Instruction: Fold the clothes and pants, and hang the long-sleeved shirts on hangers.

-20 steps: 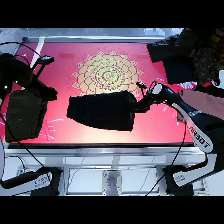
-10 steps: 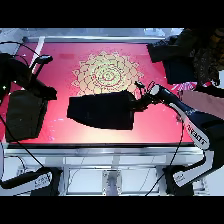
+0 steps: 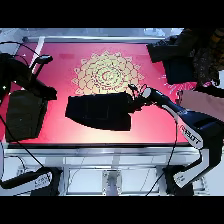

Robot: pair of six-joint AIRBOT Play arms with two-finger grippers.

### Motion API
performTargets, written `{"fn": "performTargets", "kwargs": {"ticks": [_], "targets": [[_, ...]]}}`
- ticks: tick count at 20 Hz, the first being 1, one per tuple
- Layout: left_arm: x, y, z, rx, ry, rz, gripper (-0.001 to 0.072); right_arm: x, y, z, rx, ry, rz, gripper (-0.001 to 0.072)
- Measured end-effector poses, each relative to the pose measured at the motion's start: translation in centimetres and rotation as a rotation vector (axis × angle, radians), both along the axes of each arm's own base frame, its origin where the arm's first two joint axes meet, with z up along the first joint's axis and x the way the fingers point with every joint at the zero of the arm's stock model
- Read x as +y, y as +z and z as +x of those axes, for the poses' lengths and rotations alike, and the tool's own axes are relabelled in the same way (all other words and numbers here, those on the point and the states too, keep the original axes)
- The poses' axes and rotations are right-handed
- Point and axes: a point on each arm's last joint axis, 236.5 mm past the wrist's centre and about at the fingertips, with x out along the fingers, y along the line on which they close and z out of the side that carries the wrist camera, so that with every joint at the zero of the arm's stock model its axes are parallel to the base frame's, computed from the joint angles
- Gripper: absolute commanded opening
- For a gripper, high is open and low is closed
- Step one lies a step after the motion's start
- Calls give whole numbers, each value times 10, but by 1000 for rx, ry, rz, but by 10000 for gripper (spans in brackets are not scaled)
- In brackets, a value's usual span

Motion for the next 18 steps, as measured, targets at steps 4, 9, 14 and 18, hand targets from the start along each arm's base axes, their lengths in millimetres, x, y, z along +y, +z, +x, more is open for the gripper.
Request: {"fn": "performTargets", "kwargs": {"ticks": [4,9,14,18], "targets": [[0,0,0,0,0,0,244,-52,16,40,-95,-26,-253,7],[0,0,0,0,0,0,244,-163,73,73,-112,-146,-575,7],[0,0,0,0,0,0,245,-295,155,69,-94,-379,-762,7],[0,0,0,-1,0,0,245,-397,213,27,-48,-562,-843,7]]}}
